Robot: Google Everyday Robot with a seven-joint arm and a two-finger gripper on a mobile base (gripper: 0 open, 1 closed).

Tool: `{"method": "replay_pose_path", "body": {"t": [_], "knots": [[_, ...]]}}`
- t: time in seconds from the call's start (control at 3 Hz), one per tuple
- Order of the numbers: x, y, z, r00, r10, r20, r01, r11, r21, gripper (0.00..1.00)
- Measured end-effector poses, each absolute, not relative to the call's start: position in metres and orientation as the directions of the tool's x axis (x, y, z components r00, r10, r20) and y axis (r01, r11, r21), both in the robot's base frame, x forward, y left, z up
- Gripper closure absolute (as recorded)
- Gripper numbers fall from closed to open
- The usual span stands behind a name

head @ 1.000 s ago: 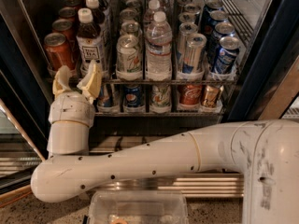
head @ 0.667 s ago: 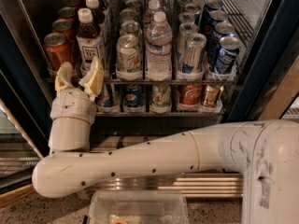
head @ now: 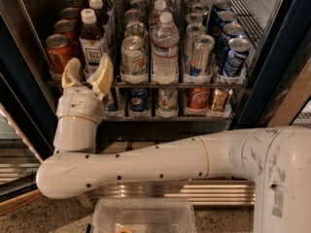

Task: Pick blue plastic bottle from top shelf of fridge

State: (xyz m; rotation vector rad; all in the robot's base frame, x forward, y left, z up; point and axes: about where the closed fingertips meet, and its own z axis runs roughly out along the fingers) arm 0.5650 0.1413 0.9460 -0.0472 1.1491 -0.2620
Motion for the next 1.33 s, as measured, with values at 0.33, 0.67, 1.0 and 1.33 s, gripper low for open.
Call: {"method": "replay_pose_path", "body": {"t": [0.33, 0.67, 1.0, 1.33], "knots": [[0.57, 0.133, 0.943, 0.35, -0.219, -0.911, 0.188, 0.969, -0.161, 0.4], [0.578, 0.124, 0.935, 0.295, -0.202, -0.934, 0.183, 0.971, -0.152, 0.39], [0.584, 0.121, 0.924, 0.239, -0.187, -0.953, 0.166, 0.975, -0.149, 0.37], [0.586, 0.126, 0.915, 0.2, -0.175, -0.964, 0.131, 0.98, -0.151, 0.34]]}}
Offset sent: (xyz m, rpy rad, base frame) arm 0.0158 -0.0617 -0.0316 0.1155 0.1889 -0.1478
